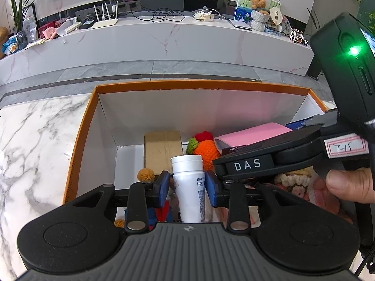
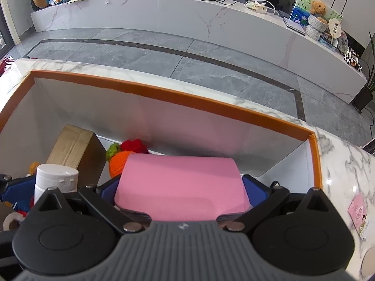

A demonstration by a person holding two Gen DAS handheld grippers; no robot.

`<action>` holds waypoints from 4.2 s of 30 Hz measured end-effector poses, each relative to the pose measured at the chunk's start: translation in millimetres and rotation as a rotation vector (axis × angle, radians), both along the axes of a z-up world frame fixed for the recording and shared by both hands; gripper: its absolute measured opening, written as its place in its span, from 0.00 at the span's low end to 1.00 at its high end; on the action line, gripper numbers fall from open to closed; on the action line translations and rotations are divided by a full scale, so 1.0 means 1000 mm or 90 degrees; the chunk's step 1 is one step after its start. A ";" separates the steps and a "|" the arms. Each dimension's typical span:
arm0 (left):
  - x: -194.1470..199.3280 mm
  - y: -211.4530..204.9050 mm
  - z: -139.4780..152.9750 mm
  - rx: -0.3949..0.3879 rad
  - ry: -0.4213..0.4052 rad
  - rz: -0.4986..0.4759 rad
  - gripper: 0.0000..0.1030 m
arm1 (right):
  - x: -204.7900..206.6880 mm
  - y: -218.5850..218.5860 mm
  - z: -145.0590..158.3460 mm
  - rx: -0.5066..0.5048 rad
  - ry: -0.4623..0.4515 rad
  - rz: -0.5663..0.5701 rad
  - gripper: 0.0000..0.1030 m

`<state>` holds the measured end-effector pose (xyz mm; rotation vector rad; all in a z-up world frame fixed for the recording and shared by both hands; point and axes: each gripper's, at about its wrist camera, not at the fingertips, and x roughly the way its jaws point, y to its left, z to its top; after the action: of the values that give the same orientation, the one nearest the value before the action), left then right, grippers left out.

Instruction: Organize objects

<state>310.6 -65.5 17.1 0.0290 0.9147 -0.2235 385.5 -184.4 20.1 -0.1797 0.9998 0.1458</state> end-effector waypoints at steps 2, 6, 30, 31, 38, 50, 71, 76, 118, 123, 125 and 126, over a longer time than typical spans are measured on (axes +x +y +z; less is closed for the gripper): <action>-0.001 0.001 0.002 -0.003 -0.001 -0.001 0.38 | -0.003 0.000 0.002 -0.001 -0.007 -0.001 0.99; -0.005 0.003 0.006 0.001 -0.012 0.006 0.50 | -0.009 -0.001 0.008 0.001 -0.021 -0.006 0.99; -0.041 0.004 0.042 0.002 -0.047 -0.022 0.57 | -0.070 -0.006 0.056 0.020 -0.105 -0.035 0.99; -0.043 0.005 0.043 0.001 -0.048 -0.025 0.58 | -0.072 -0.007 0.058 0.021 -0.110 -0.038 0.99; -0.057 0.005 0.050 0.001 -0.050 -0.036 0.58 | -0.093 -0.014 0.077 0.054 -0.138 -0.068 0.99; -0.101 0.018 0.051 0.037 -0.055 -0.033 0.63 | -0.178 -0.021 0.090 0.066 -0.209 -0.172 0.99; -0.163 0.032 0.043 0.007 -0.075 0.099 0.70 | -0.253 -0.023 0.028 0.104 -0.137 -0.196 0.99; -0.165 0.027 0.045 0.024 -0.097 0.098 0.77 | -0.253 -0.022 0.028 0.097 -0.142 -0.187 0.99; -0.169 0.016 0.049 0.075 -0.121 0.098 0.90 | -0.252 -0.017 0.025 0.084 -0.142 -0.189 0.99; -0.170 0.015 0.049 0.078 -0.123 0.094 0.90 | -0.251 -0.017 0.025 0.084 -0.142 -0.188 0.99; -0.170 0.015 0.049 0.076 -0.122 0.093 0.90 | -0.251 -0.018 0.026 0.083 -0.142 -0.188 0.99; -0.170 0.015 0.049 0.076 -0.121 0.092 0.90 | -0.251 -0.018 0.026 0.083 -0.142 -0.188 0.99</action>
<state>141.1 -50.5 66.1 0.0921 0.7363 -0.0304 134.6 -202.0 45.7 0.0702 0.7809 -0.0775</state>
